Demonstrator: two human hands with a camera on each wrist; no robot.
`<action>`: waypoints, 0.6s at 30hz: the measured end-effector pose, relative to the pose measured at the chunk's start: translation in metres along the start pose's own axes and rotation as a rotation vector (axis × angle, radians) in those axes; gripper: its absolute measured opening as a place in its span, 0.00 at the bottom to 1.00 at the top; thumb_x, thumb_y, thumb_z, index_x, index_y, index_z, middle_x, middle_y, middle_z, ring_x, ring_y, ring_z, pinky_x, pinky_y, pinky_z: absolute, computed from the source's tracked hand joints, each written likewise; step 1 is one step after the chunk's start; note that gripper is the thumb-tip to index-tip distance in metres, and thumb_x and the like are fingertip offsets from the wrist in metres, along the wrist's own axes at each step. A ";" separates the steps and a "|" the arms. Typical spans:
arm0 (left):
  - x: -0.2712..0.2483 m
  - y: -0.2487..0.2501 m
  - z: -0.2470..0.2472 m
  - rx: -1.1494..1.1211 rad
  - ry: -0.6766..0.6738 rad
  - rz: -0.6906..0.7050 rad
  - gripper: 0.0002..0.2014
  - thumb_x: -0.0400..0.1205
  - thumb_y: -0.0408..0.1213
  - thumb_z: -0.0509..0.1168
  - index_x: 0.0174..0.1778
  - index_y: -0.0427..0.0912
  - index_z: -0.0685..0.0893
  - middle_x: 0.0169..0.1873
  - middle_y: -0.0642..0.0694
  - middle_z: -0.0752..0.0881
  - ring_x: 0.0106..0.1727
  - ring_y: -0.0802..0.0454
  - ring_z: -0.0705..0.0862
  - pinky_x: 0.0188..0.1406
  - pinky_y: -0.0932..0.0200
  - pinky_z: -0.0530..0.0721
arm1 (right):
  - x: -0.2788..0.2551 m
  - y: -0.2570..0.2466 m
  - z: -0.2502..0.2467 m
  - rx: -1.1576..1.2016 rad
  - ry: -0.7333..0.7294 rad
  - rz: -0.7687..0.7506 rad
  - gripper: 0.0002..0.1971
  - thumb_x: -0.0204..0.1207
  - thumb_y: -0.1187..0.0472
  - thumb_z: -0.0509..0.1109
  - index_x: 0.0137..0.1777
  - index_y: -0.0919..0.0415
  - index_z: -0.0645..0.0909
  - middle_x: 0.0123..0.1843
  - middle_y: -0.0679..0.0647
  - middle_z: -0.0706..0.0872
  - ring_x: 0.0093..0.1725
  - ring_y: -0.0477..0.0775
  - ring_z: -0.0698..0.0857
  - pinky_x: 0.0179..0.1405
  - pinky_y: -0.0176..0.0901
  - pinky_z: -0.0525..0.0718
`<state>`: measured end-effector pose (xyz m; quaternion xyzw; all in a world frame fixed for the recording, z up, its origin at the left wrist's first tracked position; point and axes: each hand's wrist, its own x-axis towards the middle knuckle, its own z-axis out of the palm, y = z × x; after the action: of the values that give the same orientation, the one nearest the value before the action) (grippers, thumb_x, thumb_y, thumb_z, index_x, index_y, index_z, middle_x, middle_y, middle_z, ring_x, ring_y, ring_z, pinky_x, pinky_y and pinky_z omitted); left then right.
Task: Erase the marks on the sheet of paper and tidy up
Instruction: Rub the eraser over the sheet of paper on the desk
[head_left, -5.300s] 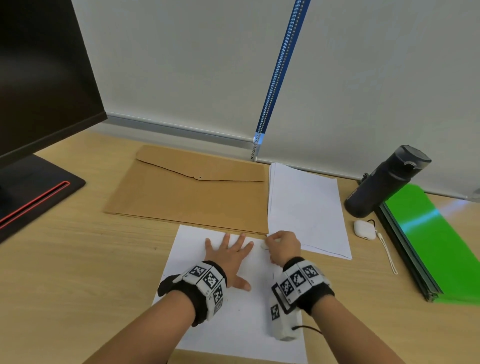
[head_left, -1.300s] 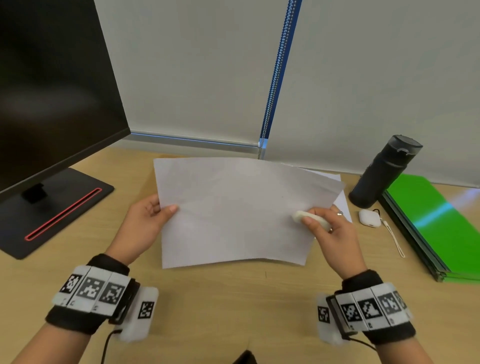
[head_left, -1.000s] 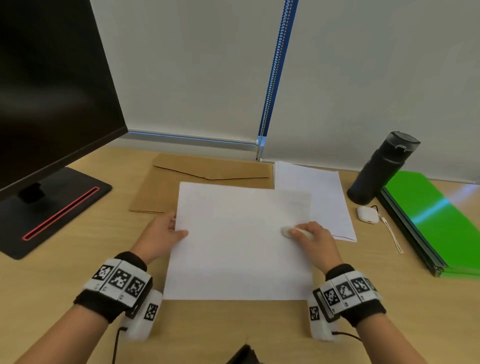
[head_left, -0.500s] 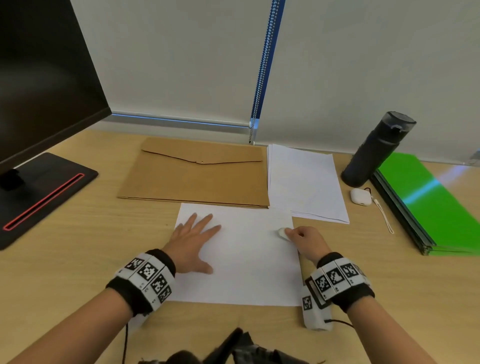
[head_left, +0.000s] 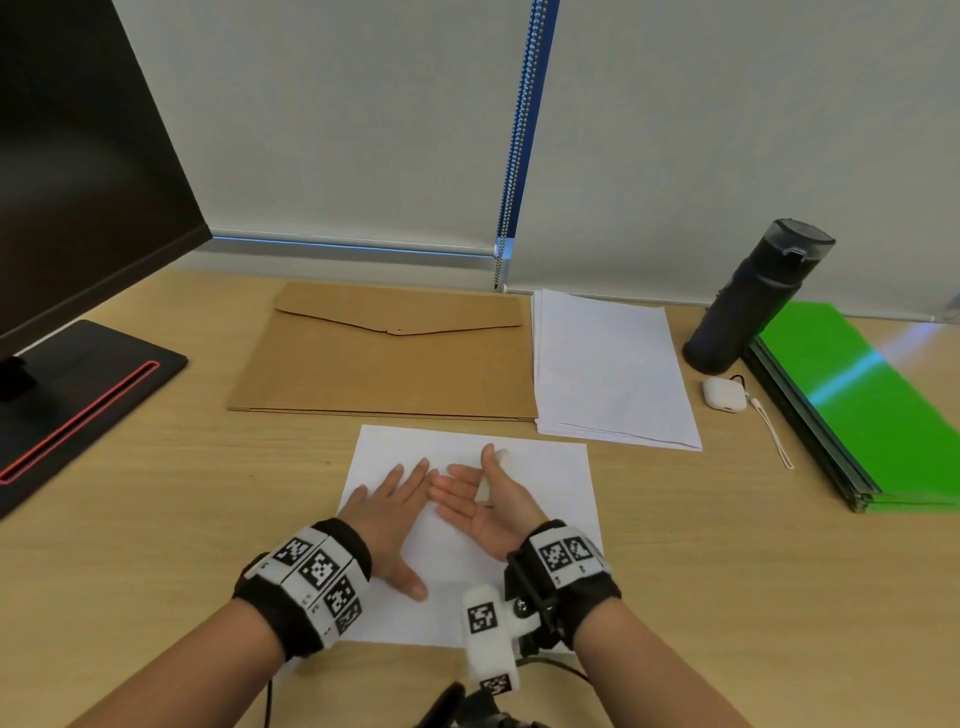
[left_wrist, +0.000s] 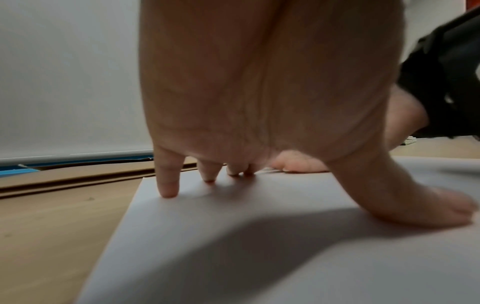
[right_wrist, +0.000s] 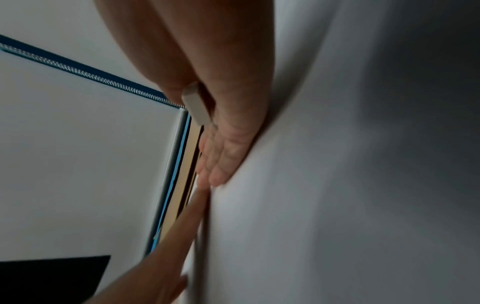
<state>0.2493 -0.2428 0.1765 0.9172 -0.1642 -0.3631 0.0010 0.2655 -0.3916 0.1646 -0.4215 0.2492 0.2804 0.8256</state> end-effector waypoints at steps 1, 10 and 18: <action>0.000 0.000 0.000 0.002 0.002 0.000 0.64 0.70 0.59 0.74 0.80 0.44 0.28 0.80 0.50 0.26 0.82 0.47 0.32 0.80 0.40 0.43 | 0.001 0.002 -0.003 0.015 -0.011 -0.006 0.25 0.82 0.42 0.52 0.47 0.64 0.77 0.45 0.60 0.86 0.44 0.56 0.87 0.51 0.47 0.83; -0.001 0.001 -0.002 -0.003 -0.014 -0.001 0.63 0.71 0.55 0.75 0.80 0.45 0.27 0.79 0.51 0.25 0.82 0.47 0.31 0.80 0.38 0.45 | -0.014 -0.054 -0.092 0.201 0.662 -0.551 0.16 0.84 0.56 0.56 0.57 0.71 0.76 0.42 0.60 0.84 0.38 0.54 0.84 0.35 0.41 0.84; 0.001 0.015 -0.024 -0.038 0.017 -0.018 0.55 0.77 0.56 0.69 0.82 0.44 0.33 0.81 0.47 0.29 0.82 0.46 0.32 0.79 0.37 0.39 | -0.050 -0.061 -0.087 -0.377 0.551 -0.413 0.14 0.81 0.47 0.60 0.43 0.57 0.76 0.26 0.50 0.66 0.24 0.48 0.65 0.23 0.39 0.66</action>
<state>0.2615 -0.2598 0.1949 0.9215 -0.1491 -0.3583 0.0164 0.2559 -0.5067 0.1856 -0.6666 0.3154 0.0256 0.6749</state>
